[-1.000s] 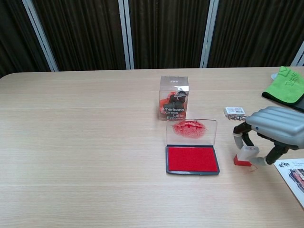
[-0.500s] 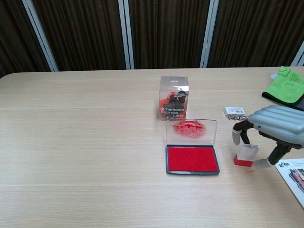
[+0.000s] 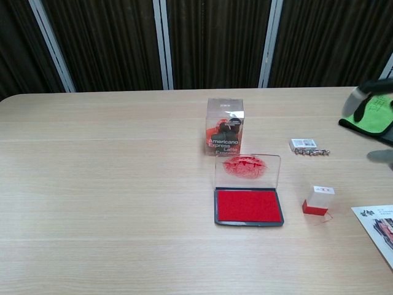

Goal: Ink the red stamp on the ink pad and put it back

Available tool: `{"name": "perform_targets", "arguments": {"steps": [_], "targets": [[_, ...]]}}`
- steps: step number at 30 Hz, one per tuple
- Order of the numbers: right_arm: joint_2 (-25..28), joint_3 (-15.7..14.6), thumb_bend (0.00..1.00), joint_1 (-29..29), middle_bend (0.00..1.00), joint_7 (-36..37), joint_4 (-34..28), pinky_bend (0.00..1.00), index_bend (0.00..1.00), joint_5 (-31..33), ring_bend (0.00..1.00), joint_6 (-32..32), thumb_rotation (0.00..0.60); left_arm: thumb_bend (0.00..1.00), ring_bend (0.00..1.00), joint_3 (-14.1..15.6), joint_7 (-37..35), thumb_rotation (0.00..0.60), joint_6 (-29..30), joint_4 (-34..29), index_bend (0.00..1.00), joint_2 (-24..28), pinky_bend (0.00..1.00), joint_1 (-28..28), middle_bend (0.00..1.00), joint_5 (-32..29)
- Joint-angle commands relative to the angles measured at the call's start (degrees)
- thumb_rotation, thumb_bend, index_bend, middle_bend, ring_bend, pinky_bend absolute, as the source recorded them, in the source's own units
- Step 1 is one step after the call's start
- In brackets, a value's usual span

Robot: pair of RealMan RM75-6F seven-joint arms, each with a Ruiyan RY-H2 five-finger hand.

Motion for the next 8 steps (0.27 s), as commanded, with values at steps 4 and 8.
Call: {"name": "perform_targets", "arguments": {"steps": [4,8], "targets": [[7.7,0.0,0.00,-10.7,0.03,5.8,-8.2,0.21,0.00,1.4,0.11,13.1,0.600,0.00,0.00,1.0,-1.0,0.600,0.6,0.9,0.00,-0.1,0.00,0.4,0.00,3.0],[9.7,-0.2,0.00,-13.1,0.00,7.3,-11.0,0.00,0.00,4.4,0.00,13.0,0.600,0.00,0.00,1.2,-2.2,0.600,1.5,2.1,0.00,-0.5,0.00,0.5,0.00,5.0]]}}
